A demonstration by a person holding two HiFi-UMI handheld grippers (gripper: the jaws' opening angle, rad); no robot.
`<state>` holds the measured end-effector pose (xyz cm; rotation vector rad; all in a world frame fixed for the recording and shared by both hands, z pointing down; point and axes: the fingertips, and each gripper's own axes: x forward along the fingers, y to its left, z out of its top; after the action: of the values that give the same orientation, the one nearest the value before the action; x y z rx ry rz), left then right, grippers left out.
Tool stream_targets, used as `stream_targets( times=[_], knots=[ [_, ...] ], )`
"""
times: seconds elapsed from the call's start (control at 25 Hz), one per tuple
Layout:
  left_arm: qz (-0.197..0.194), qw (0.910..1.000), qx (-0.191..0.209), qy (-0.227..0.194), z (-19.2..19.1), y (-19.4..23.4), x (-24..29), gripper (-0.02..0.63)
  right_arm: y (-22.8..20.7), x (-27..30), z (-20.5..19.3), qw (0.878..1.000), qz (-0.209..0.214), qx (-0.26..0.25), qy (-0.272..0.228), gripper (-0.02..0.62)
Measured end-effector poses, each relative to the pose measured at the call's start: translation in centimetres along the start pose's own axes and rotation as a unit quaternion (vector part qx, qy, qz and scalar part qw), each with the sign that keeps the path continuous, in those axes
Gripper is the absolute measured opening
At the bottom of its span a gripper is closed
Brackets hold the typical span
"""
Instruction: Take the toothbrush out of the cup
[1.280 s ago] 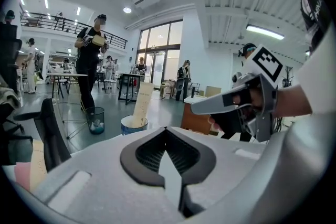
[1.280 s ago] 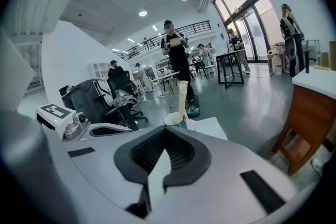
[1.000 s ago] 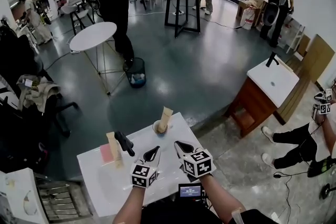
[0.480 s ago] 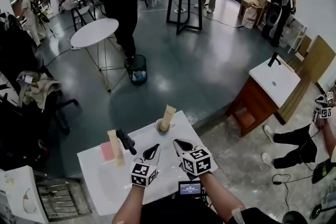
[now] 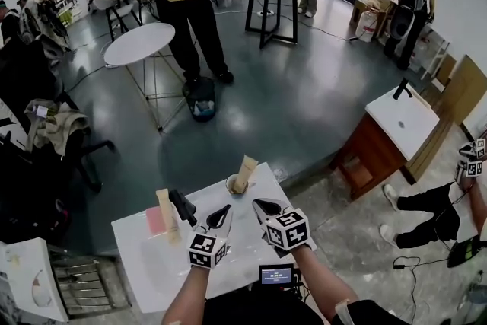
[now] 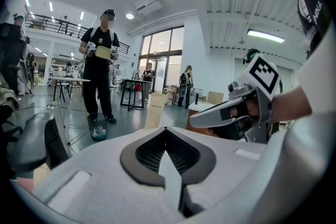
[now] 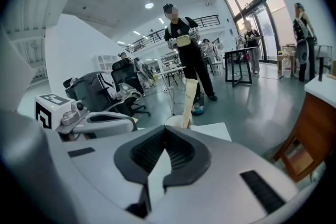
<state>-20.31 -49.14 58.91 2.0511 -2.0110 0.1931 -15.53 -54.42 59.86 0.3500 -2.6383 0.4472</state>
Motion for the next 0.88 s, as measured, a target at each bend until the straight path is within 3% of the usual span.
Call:
stream_targets(
  times=[0.12, 0.28, 0.56, 0.76, 0.88],
  knots=[
    [0.004, 1.0000, 0.002, -0.002, 0.6, 0.7, 0.8, 0.009, -1.3, 0.9, 1.3, 1.000, -0.011, -0.008, -0.003, 0.014],
    [0.011, 0.9999, -0.002, 0.000, 1.0, 1.5, 1.8, 0.009, -3.0, 2.6, 2.9, 1.000, -0.009, -0.009, -0.002, 0.096],
    [0.017, 0.9996, -0.007, 0.022, -0.2, 2.3, 3.0, 0.009, -4.9, 6.7, 3.2, 1.000, 0.003, -0.004, 0.016, 0.185],
    [0.017, 0.9991, -0.011, 0.037, -1.1, 2.6, 3.8, 0.009, -5.7, 9.4, 2.7, 0.999, 0.007, -0.001, 0.031, 0.189],
    [0.018, 0.9987, -0.011, 0.047, -1.6, 2.9, 4.1, 0.009, -5.5, 10.5, 2.7, 0.999, 0.010, -0.006, 0.034, 0.140]
  ],
)
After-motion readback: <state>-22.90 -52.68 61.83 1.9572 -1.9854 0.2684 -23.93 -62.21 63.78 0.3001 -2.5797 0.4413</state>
